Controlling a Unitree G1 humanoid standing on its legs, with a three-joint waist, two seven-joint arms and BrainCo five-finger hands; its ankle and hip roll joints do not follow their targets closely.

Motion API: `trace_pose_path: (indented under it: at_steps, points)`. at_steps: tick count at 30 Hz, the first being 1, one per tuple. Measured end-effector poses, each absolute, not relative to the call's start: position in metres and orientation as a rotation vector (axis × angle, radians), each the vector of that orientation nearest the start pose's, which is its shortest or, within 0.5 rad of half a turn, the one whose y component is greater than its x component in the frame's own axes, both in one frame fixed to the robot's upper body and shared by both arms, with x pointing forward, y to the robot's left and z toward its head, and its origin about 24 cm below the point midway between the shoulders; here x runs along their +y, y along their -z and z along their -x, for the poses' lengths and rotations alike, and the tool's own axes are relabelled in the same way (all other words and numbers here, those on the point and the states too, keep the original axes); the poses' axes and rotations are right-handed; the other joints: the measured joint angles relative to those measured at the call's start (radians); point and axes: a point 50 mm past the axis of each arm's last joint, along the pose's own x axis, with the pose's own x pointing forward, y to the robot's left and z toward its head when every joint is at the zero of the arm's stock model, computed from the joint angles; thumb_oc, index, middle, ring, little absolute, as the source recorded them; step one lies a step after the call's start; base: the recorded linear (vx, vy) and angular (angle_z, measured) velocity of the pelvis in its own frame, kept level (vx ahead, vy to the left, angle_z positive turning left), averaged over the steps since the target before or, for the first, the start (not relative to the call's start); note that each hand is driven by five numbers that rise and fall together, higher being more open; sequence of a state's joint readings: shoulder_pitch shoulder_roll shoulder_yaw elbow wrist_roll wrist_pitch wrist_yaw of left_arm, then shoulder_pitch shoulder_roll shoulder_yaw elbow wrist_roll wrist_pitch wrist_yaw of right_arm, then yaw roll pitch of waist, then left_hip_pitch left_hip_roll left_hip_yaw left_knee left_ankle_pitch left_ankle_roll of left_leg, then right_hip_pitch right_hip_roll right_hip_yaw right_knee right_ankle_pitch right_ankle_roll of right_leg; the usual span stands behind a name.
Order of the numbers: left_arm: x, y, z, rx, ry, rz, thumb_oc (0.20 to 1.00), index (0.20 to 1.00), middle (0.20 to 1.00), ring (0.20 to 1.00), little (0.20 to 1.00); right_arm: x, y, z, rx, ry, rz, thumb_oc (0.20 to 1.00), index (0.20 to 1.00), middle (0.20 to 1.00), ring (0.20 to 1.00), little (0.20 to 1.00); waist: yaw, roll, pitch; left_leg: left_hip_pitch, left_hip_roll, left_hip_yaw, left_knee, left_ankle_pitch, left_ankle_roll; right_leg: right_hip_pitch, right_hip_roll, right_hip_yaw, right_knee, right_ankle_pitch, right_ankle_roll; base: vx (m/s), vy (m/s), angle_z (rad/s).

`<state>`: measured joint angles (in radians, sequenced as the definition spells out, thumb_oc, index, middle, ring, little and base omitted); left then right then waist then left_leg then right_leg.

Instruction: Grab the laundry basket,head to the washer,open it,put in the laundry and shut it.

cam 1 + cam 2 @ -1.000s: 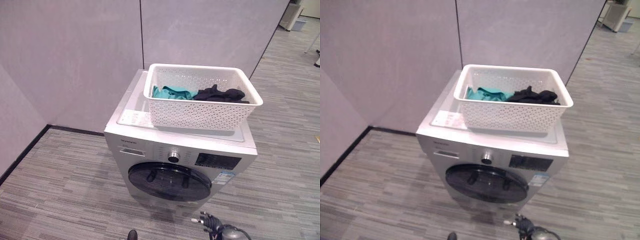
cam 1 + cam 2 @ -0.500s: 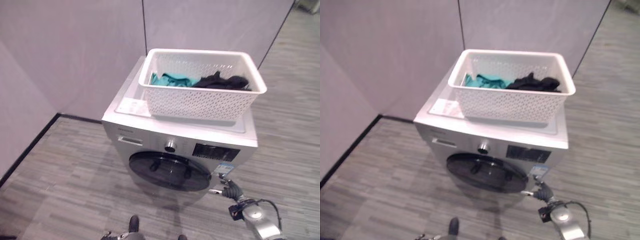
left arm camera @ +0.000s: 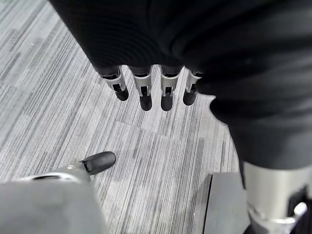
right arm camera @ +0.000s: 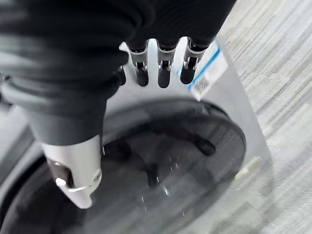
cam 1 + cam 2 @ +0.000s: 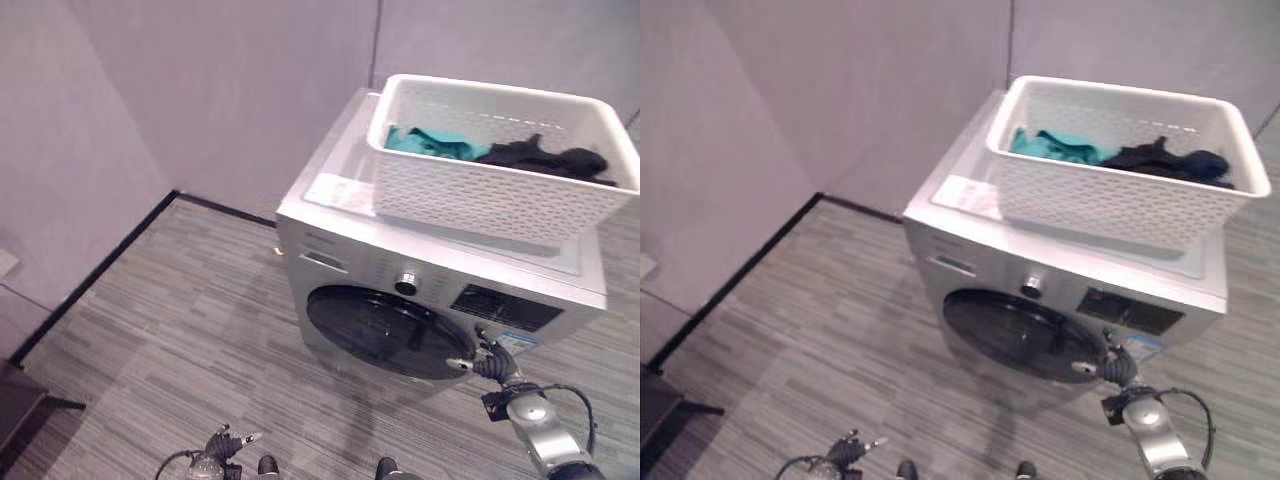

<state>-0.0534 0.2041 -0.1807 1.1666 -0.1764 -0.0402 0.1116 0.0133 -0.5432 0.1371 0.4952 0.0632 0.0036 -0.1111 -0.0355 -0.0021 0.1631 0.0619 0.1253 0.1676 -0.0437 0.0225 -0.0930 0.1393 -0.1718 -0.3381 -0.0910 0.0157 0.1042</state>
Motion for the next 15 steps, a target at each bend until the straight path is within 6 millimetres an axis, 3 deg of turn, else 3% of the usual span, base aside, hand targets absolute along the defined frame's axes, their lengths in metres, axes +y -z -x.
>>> trace_pose_path:
  at_steps: [1,5,10,15]
  points:
    - [0.221,0.154,-0.120,1.088,-0.158,-0.200,1.000,1.000,1.000,1.000,1.000,-0.287,0.035,-0.216,0.501,0.135,0.534,1.000,1.000,1.000,1.000,1.000,0.006,-0.008,-0.006,0.004,-0.023,-0.005,-0.006,-0.004,0.016,0.005,-0.022,0.003,-0.004,0.002,0.008,0.04,0.062,0.12]
    - [0.234,0.155,-0.105,1.119,-0.188,-0.212,1.000,1.000,1.000,1.000,1.000,-0.302,0.027,-0.213,0.488,0.204,0.552,1.000,1.000,1.000,1.000,1.000,0.022,0.006,-0.013,0.007,-0.034,-0.006,-0.020,0.004,0.023,0.003,-0.032,0.003,-0.004,0.013,0.045,0.04,0.049,0.04]
    - [0.228,0.162,-0.078,1.185,-0.205,-0.163,1.000,1.000,1.000,1.000,1.000,-0.318,0.026,-0.202,0.507,0.271,0.588,1.000,1.000,1.000,1.000,1.000,0.019,0.031,-0.029,0.024,-0.016,0.009,-0.038,0.013,0.016,0.000,-0.007,0.022,0.004,0.014,0.045,0.04,0.012,-0.10]
    - [0.225,0.163,-0.077,1.190,-0.191,-0.148,1.000,1.000,1.000,1.000,1.000,-0.326,0.022,-0.201,0.512,0.278,0.623,1.000,1.000,1.000,1.000,1.000,0.015,0.035,-0.035,0.025,-0.004,0.014,-0.046,0.019,0.007,-0.009,0.005,0.031,-0.004,0.014,0.040,0.03,-0.006,-0.07]
